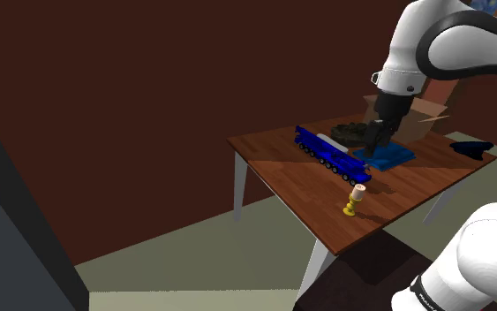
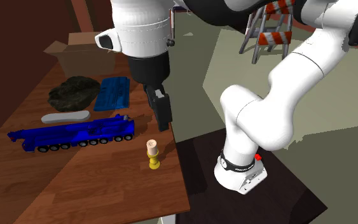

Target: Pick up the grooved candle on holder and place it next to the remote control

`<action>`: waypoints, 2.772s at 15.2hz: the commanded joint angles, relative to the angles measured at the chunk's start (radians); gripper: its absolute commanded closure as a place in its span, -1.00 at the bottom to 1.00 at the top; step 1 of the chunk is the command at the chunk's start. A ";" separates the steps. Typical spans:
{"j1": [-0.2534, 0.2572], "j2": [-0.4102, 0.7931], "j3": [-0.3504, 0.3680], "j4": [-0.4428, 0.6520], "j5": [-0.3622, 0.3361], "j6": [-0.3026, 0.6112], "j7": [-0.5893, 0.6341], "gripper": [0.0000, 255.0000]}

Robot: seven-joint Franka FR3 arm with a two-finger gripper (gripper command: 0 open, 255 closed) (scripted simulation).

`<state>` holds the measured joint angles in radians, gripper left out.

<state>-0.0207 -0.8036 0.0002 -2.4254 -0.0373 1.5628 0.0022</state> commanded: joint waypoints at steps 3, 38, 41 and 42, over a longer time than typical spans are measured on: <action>-0.004 -0.024 -0.025 -0.076 -0.017 0.062 -0.033 -1.00; -0.079 0.072 -0.238 -0.513 -0.181 0.657 -0.242 1.00; -0.079 0.073 -0.237 -0.512 -0.181 0.657 -0.242 1.00; -0.078 0.062 -0.235 -0.504 -0.178 0.637 -0.242 1.00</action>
<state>-0.0993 -0.7385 -0.2359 -2.9334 -0.2164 2.2081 -0.2402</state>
